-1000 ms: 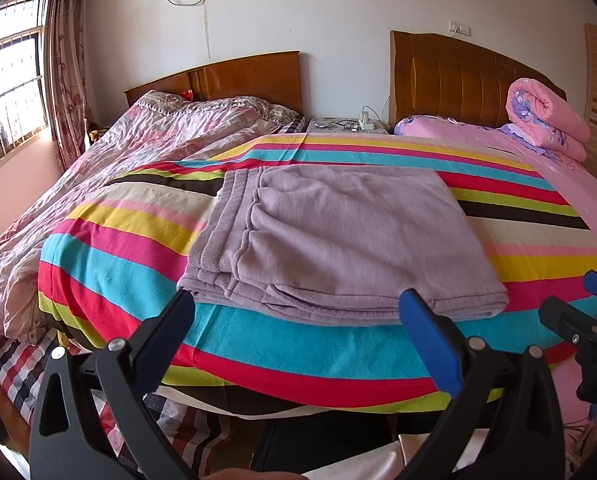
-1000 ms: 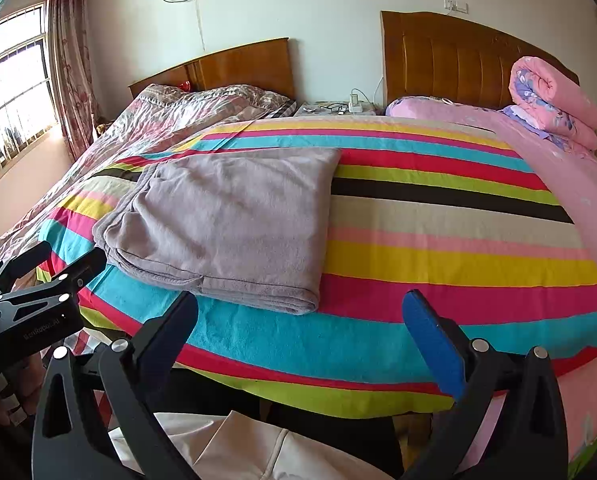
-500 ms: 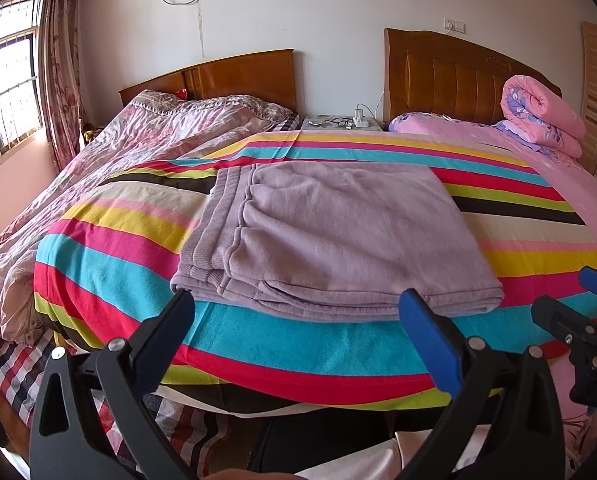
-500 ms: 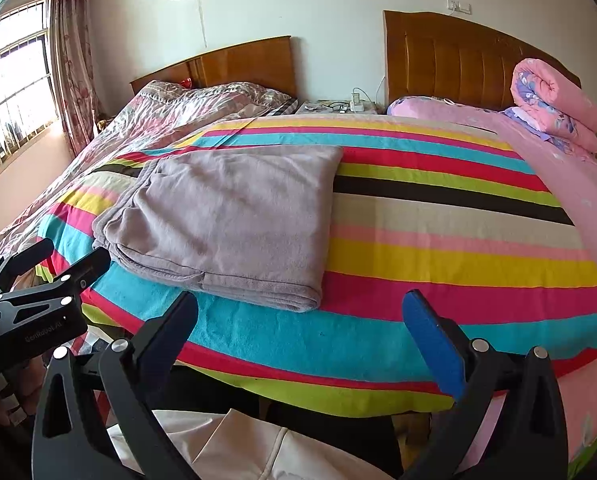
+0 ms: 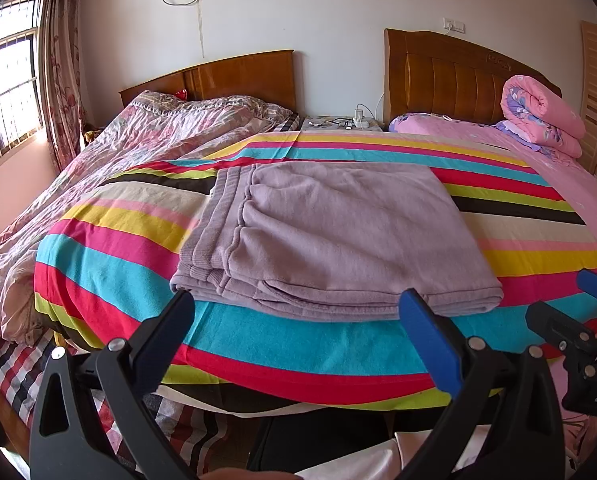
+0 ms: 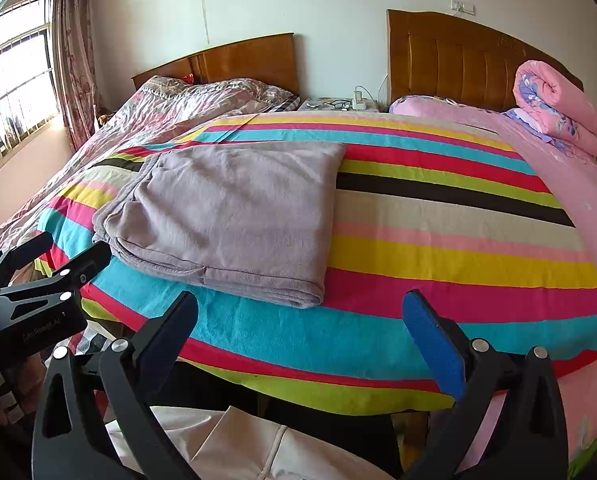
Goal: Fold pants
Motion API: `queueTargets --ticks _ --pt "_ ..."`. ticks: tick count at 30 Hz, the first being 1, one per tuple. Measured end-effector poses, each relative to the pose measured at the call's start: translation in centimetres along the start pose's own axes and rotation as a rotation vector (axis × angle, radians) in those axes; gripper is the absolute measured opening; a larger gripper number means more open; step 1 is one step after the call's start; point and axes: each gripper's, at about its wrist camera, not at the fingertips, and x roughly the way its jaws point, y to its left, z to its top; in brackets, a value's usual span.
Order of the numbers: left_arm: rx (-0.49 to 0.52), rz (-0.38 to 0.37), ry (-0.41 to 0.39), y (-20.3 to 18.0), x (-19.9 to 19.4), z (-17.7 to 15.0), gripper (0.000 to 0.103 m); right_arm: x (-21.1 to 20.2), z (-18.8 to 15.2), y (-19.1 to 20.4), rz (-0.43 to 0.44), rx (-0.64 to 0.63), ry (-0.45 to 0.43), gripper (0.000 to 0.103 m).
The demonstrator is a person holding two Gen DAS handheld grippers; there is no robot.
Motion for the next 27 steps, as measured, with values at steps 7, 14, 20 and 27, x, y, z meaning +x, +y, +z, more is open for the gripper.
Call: queueTargets --ticks 7,14,20,27 --pt "0.003 -0.004 -0.002 -0.04 -0.08 0.0 0.102 0.07 -0.02 0.02 0.001 -0.003 0.0 0.099" --pt "0.001 -0.006 0.0 -0.02 -0.18 -0.04 0.102 0.19 -0.11 0.02 0.001 -0.006 0.003 0.099" --pt "-0.001 -0.01 0.001 0.04 -0.13 -0.07 0.102 0.25 -0.12 0.02 0.003 -0.008 0.006 0.099" --pt "-0.005 -0.011 0.004 -0.06 -0.15 -0.12 0.102 0.25 -0.12 -0.06 0.005 -0.01 0.008 0.099"
